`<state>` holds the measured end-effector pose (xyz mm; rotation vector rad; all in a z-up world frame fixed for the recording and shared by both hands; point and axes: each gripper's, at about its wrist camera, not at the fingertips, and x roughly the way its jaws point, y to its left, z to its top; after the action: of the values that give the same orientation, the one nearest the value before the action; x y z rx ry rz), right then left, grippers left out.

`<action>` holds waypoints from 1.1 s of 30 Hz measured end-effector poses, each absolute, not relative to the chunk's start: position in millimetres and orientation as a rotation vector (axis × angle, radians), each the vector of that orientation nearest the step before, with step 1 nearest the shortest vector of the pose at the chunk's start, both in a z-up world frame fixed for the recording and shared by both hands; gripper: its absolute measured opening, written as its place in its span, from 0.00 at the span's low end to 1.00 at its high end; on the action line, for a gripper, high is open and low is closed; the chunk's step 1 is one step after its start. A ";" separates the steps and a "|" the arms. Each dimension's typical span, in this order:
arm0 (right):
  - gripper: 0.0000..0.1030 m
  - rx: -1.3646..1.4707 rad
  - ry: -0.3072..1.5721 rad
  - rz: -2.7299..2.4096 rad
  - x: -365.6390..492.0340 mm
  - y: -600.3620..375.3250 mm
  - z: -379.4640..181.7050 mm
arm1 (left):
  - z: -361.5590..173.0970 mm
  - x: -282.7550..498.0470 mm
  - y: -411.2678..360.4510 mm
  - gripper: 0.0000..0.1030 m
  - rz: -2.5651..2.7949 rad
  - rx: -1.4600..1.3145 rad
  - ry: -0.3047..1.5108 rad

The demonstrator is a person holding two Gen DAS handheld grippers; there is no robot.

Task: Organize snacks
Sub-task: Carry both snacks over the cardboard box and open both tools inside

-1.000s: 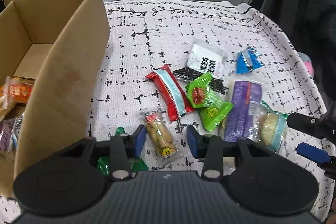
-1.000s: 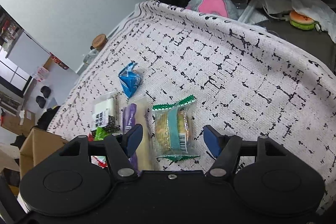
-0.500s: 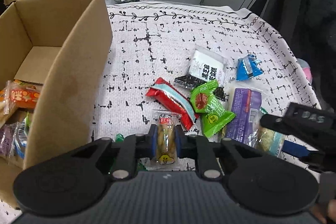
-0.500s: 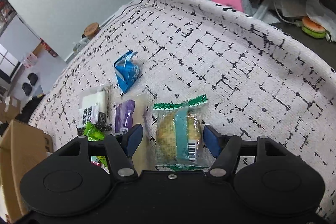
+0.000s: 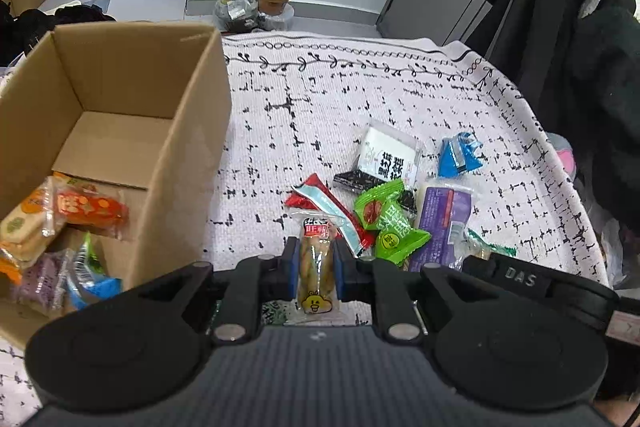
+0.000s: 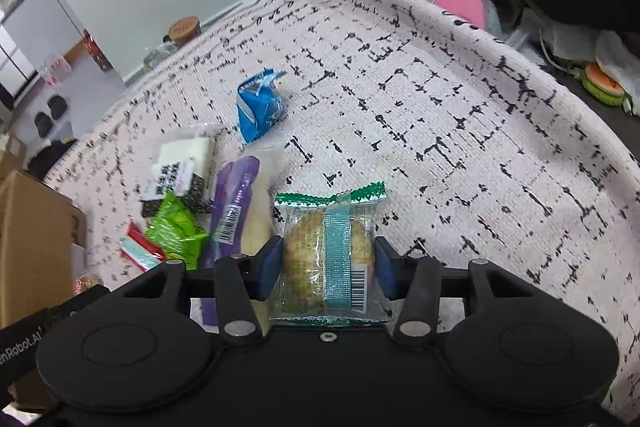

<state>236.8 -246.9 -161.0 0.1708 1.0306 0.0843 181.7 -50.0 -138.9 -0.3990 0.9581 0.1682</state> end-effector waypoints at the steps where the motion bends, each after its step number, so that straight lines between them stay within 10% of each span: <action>1: 0.46 0.182 1.033 0.085 234.7 -249.2 -157.8 | -135.7 180.3 -48.7 0.16 0.170 -0.399 0.954; 33: 0.46 0.272 0.871 0.312 170.8 -205.5 -55.7 | -54.9 118.7 -9.4 0.16 0.208 -0.379 0.844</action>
<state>170.8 -205.5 -55.7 0.2720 0.8706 0.3116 118.7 -9.4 -54.9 -0.3786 0.8436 0.2078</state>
